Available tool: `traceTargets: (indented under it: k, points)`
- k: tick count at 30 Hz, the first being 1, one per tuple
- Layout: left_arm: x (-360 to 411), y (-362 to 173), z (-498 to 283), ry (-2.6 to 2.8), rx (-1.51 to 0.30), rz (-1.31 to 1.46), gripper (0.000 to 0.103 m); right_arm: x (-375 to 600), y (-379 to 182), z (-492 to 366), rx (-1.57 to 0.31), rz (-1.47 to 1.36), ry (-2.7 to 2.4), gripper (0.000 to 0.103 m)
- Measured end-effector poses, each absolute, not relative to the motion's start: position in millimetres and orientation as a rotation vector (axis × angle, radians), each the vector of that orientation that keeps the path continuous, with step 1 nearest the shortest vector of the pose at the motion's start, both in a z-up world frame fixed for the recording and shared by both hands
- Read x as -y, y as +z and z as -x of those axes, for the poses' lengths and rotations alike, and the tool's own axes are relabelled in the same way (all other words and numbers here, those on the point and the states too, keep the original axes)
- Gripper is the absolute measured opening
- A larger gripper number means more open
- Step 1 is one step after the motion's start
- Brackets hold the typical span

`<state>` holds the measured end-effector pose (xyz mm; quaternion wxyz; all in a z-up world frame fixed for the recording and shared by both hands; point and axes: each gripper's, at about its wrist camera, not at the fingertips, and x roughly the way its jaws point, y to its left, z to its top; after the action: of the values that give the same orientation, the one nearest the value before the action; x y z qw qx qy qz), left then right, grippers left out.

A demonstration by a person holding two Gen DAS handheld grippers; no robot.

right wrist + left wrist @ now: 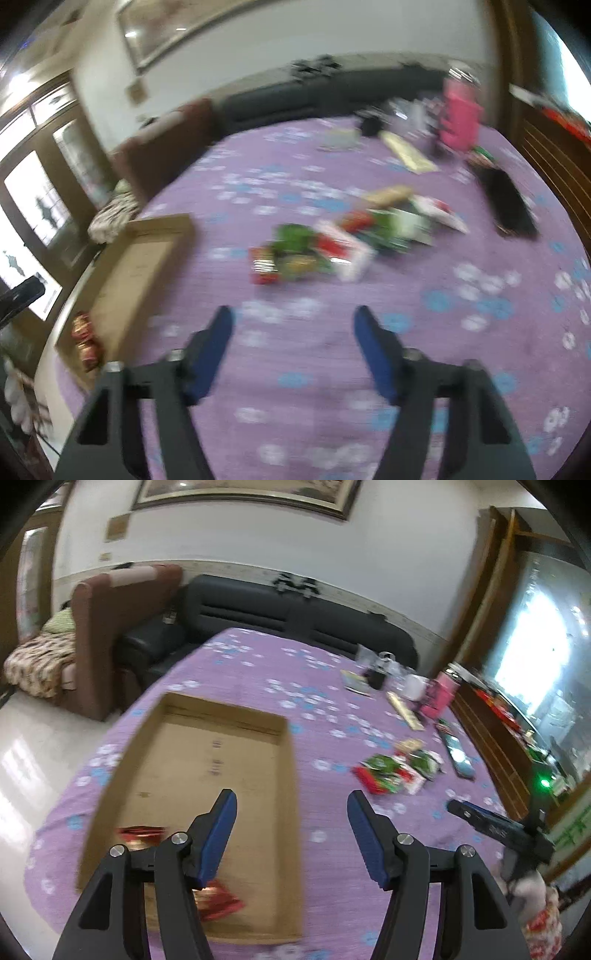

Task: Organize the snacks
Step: 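Grasp a green packet with the left gripper while the right grasps a red-white packet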

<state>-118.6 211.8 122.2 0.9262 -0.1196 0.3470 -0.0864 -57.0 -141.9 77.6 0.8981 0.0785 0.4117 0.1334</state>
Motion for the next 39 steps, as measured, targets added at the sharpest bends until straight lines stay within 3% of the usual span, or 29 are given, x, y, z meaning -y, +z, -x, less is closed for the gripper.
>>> traceTargets:
  k: [13,18,19,20,21,27,28,30,31,36,39]
  points:
    - [-155.9,108.3,102.4,-0.241,-0.807,0.186,0.065,119.7,59.8,-45.8,-0.886,-0.112,0.273,0.053]
    - [-154.0,109.1,98.9,-0.238,-0.812,0.181,0.065,103.1,35.8,-74.0,-0.977,-0.067,0.269,0.037]
    - [-153.5,109.3,97.8,-0.237,-0.811,0.175,0.065,104.7,36.4,-71.4,-0.988,-0.082,0.276,0.031]
    - [-152.5,108.9,96.3,-0.236,-0.814,0.168,0.065,107.8,36.0,-68.3,-1.005,-0.099,0.282,0.015]
    - [-151.1,108.1,94.3,-0.236,-0.818,0.163,0.065,112.7,36.7,-63.2,-1.022,-0.133,0.311,0.011]
    - [-136.6,101.7,80.1,-0.262,-0.846,0.160,0.065,129.9,39.0,-32.9,-1.047,-0.187,0.310,0.010]
    - [-134.1,101.9,76.8,-0.266,-0.848,0.164,0.065,132.1,42.0,-30.9,-1.018,-0.204,0.300,0.014]
    - [-128.1,101.2,66.7,-0.269,-0.856,0.168,0.065,132.5,42.5,-32.6,-0.990,-0.220,0.281,0.040]
    - [-125.4,99.9,60.8,-0.263,-0.868,0.166,0.065,129.0,40.4,-35.4,-0.989,-0.227,0.286,0.040]
    - [-115.9,95.2,24.9,-0.258,-0.937,0.209,0.065,105.4,29.3,-42.5,-0.981,-0.190,0.295,0.038]
    - [-106.1,93.6,2.7,-0.267,-0.969,0.221,0.065,102.4,21.3,-42.9,-0.997,-0.186,0.297,0.016]
